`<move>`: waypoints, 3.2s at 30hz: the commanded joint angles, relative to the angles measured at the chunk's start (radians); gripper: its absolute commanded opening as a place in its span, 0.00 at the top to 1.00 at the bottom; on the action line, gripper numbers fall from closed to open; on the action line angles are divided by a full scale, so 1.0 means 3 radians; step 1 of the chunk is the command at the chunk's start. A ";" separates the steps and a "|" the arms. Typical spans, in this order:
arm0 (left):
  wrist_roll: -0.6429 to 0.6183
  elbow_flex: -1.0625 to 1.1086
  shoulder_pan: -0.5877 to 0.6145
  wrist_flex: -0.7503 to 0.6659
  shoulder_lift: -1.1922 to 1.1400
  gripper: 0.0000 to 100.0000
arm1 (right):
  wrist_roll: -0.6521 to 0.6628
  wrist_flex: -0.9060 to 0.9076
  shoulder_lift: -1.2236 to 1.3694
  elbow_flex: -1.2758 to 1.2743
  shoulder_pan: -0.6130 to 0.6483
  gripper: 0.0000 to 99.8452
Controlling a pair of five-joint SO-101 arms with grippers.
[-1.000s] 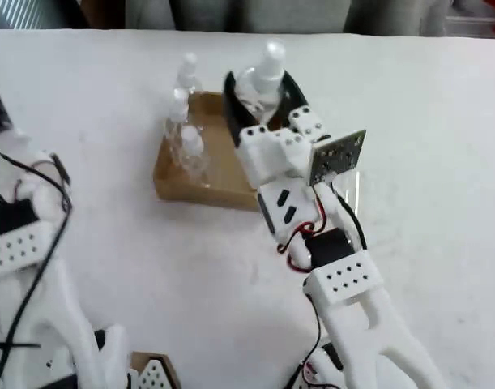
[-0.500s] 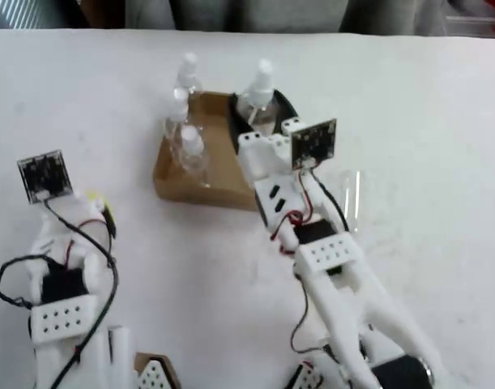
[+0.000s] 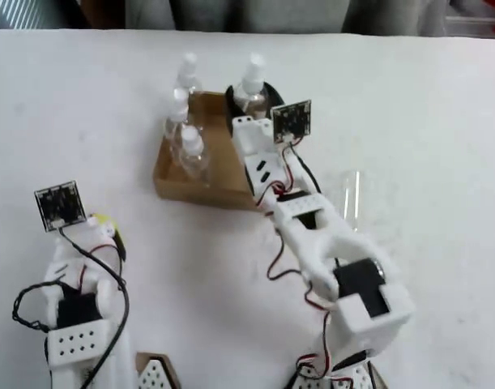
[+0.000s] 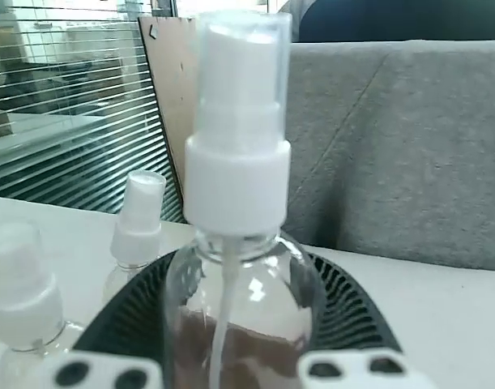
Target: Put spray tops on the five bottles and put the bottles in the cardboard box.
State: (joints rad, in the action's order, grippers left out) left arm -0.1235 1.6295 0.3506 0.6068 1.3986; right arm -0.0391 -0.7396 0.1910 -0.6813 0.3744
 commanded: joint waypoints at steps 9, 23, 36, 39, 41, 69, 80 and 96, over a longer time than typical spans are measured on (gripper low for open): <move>-0.0010 0.0194 -0.0049 -0.0087 0.0494 0.98 | 0.0026 -0.0176 0.0760 0.0900 -0.0207 0.98; -0.0010 0.0225 -0.0049 -0.0066 0.0601 0.98 | 0.0031 -0.0176 0.1082 0.1038 -0.0243 0.98; -0.0010 0.0225 -0.0049 -0.0066 0.0596 0.98 | 0.0031 0.0003 0.1332 0.1345 -0.0325 0.98; -0.0010 0.0225 -0.0049 -0.0066 0.0596 0.98 | 0.0031 0.0049 0.1332 0.1345 -0.0325 0.98; -0.0010 0.0225 -0.0049 -0.0066 0.0596 0.98 | 0.0031 0.0054 0.1337 0.1345 -0.0325 0.98; -0.0010 0.0225 -0.0049 -0.0061 0.0596 0.98 | 0.0031 0.0315 0.1322 0.1320 -0.0294 0.86; -0.0010 0.0225 -0.0049 -0.0061 0.0596 0.98 | 0.0005 0.0494 0.1046 0.1166 -0.0299 0.72; -0.0010 0.0225 -0.0049 -0.0061 0.0596 0.98 | 0.0031 0.0494 0.0703 0.0818 -0.0182 0.65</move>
State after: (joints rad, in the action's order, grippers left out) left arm -0.1235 1.7031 0.3506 0.6038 1.5581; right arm -0.0391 -0.5969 0.4703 -0.4480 0.3130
